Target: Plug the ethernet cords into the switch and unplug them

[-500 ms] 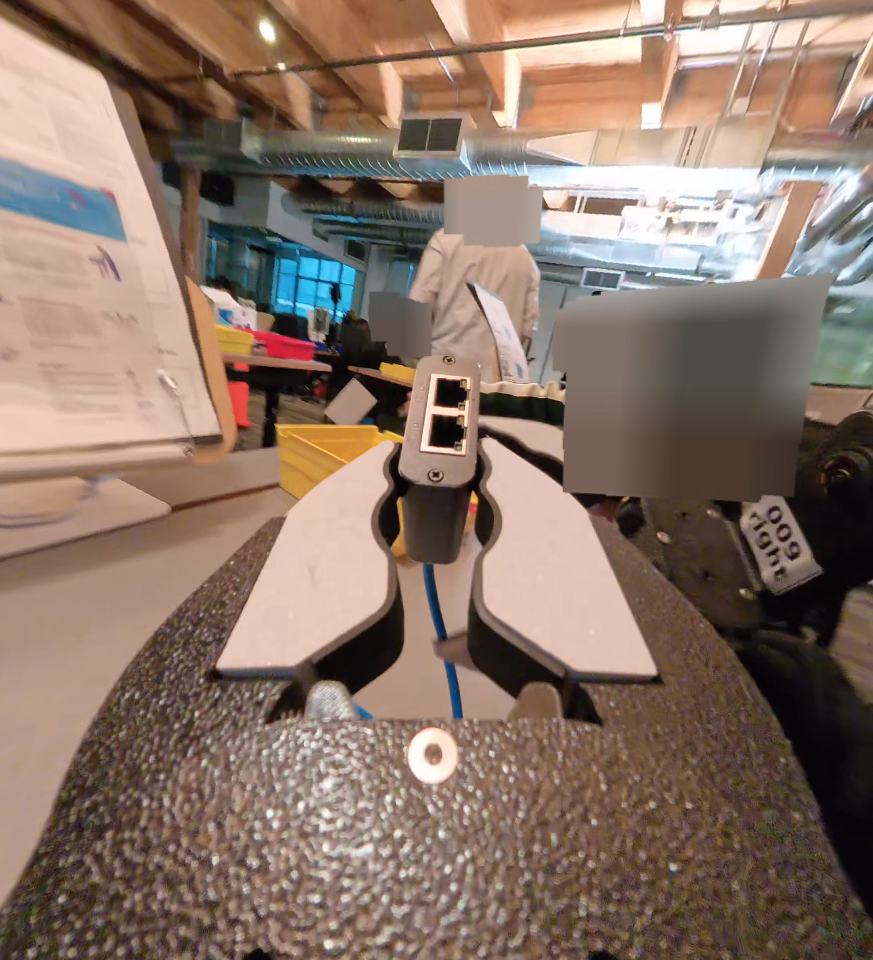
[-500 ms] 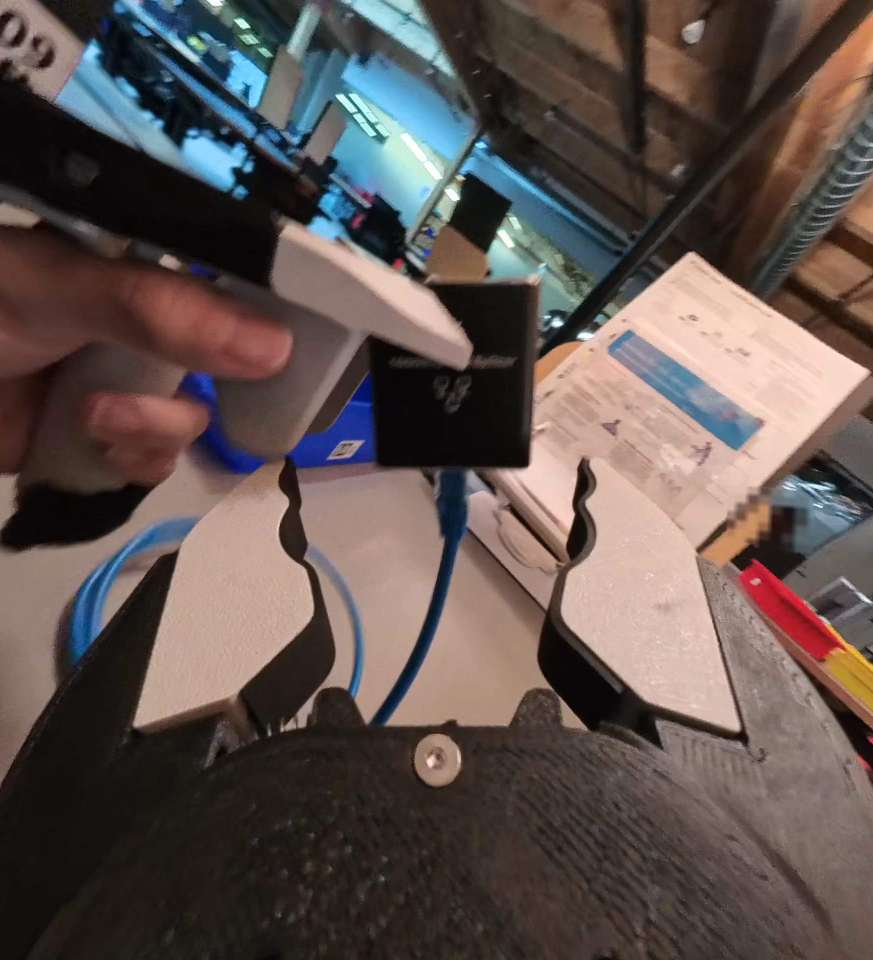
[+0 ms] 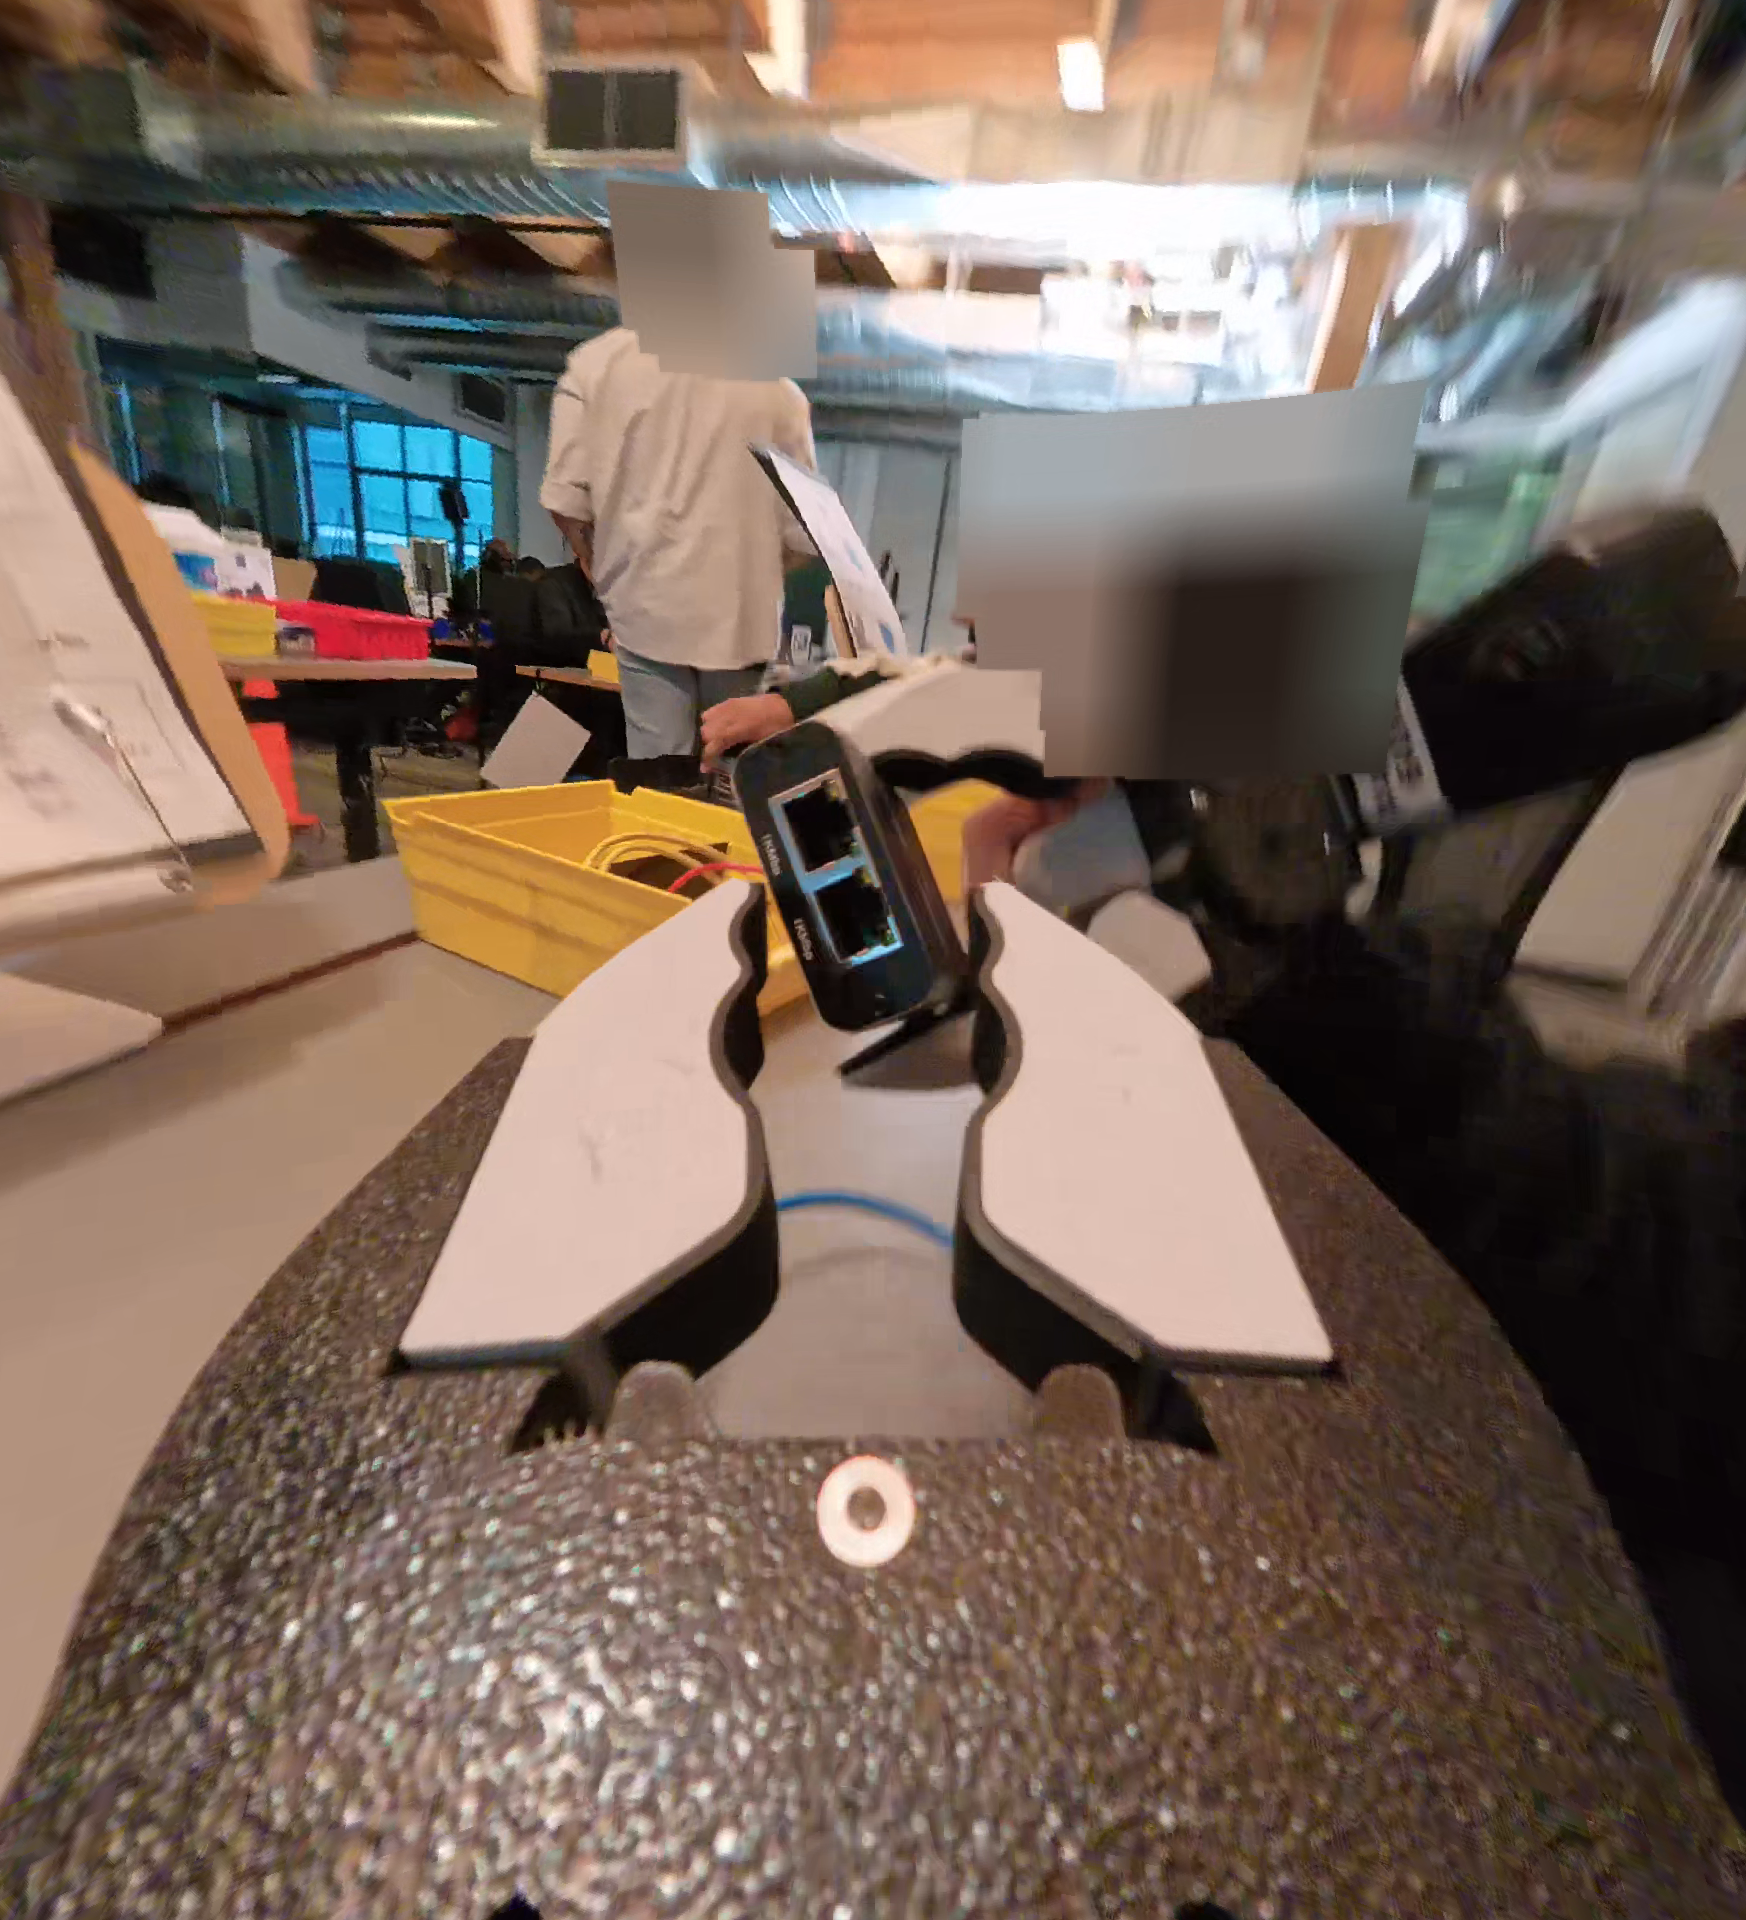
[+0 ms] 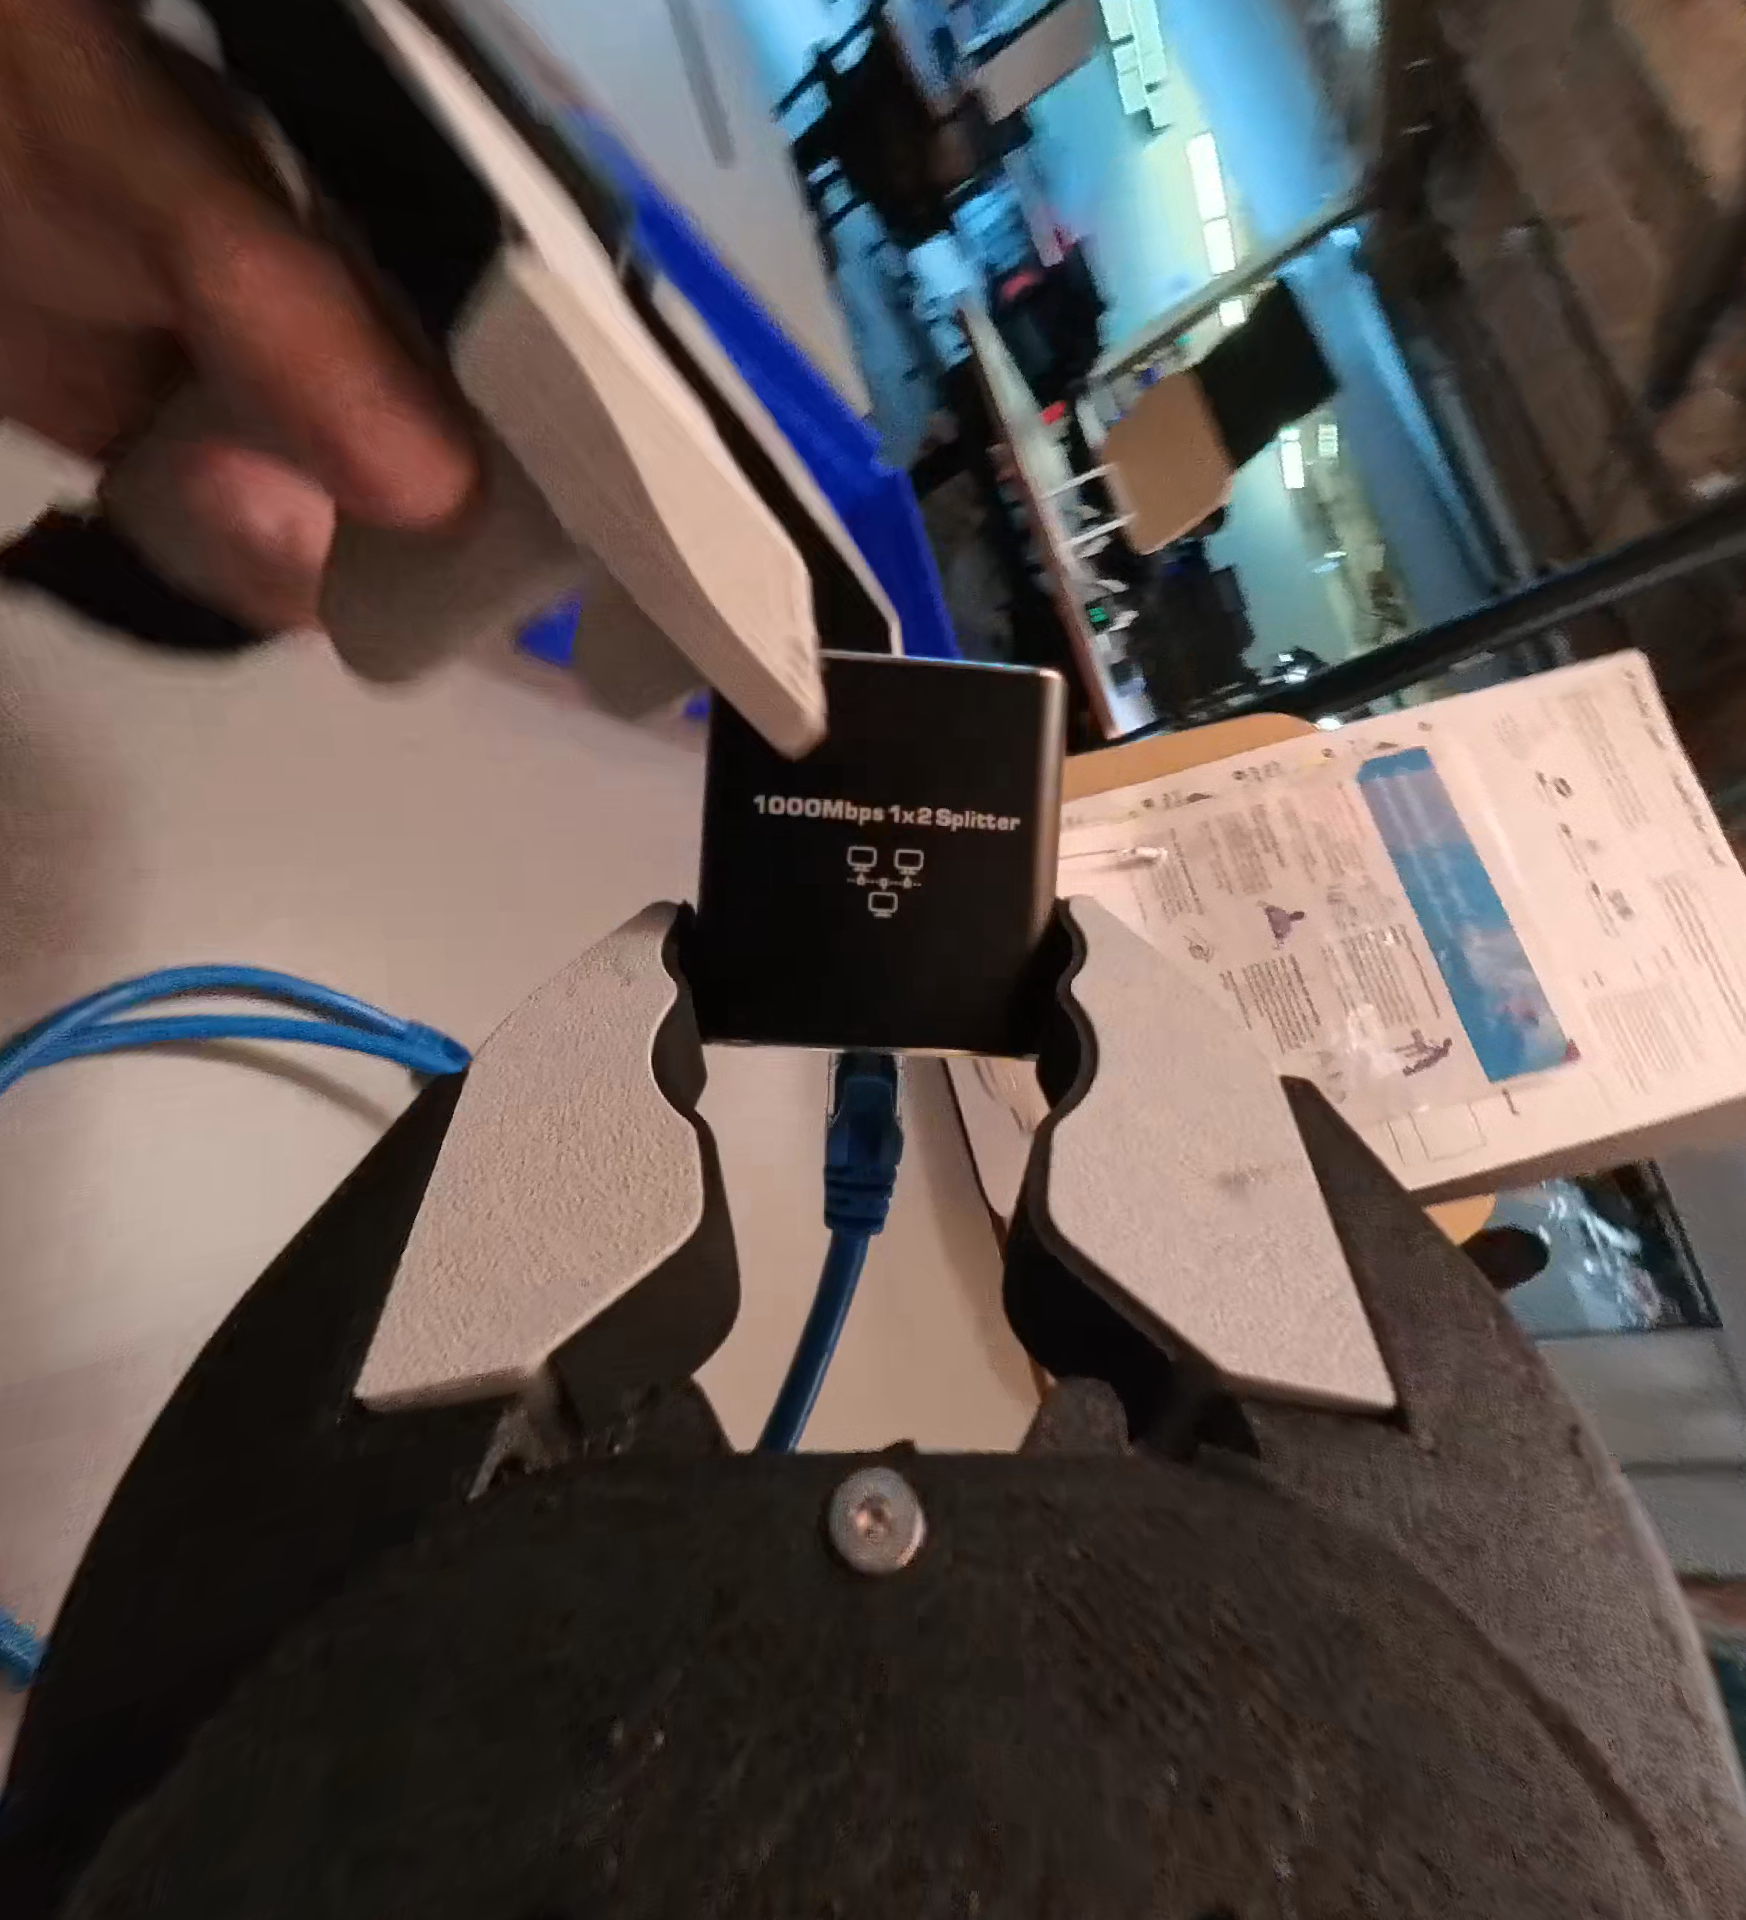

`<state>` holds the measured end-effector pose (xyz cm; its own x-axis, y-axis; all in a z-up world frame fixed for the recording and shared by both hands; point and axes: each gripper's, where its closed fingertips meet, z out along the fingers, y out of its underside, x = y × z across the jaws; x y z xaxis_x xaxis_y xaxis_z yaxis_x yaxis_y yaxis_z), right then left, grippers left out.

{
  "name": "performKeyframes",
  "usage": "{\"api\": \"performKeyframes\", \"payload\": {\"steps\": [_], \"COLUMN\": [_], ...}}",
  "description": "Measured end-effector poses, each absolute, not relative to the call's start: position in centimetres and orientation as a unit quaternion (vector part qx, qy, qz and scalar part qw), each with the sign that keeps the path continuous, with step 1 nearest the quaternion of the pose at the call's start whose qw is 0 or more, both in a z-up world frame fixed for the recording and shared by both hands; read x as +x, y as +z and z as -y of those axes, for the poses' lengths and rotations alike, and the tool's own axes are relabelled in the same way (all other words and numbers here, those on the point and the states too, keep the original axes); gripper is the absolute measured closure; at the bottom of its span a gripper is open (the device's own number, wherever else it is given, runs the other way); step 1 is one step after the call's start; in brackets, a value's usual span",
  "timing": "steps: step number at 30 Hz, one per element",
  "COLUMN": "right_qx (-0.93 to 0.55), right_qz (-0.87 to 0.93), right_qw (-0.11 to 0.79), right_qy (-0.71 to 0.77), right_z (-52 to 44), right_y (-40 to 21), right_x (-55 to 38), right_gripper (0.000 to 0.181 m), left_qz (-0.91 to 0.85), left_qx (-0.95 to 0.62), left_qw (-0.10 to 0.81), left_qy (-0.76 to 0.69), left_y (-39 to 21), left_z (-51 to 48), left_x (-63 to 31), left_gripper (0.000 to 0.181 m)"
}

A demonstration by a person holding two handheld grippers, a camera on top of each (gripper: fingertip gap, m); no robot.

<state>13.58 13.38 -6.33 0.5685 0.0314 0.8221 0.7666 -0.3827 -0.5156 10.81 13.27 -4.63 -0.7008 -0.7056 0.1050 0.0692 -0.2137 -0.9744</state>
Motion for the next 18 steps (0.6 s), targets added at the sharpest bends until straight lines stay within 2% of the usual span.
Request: {"api": "performKeyframes", "payload": {"steps": [3,7,13,18], "right_qx": [-0.778,-0.804,-0.809,-0.810], "right_qz": [0.384,0.459,0.485,0.479], "right_qw": [0.380,0.279,0.277,0.292], "right_qy": [-0.318,-0.255,-0.182,-0.172], "right_z": [-11.6,-10.2,-10.7,-11.1], "right_y": [-8.2,-9.6,-10.7,-11.0], "right_x": [13.4,13.3,12.1,12.0], "right_gripper": [0.118,0.118,0.118,0.118], "left_qz": [-0.635,-0.705,-0.726,-0.715], "left_qx": [-0.231,-0.158,-0.143,-0.156], "left_qw": [0.350,0.420,0.428,0.436], "left_qy": [-0.649,-0.549,-0.519,-0.523], "left_y": [-5.5,-7.8,-9.5,-9.8], "left_z": [-13.9,-12.2,-10.0,-10.2], "left_x": [10.5,10.3,11.0,11.5], "left_gripper": [0.121,0.107,0.105,0.111]}}
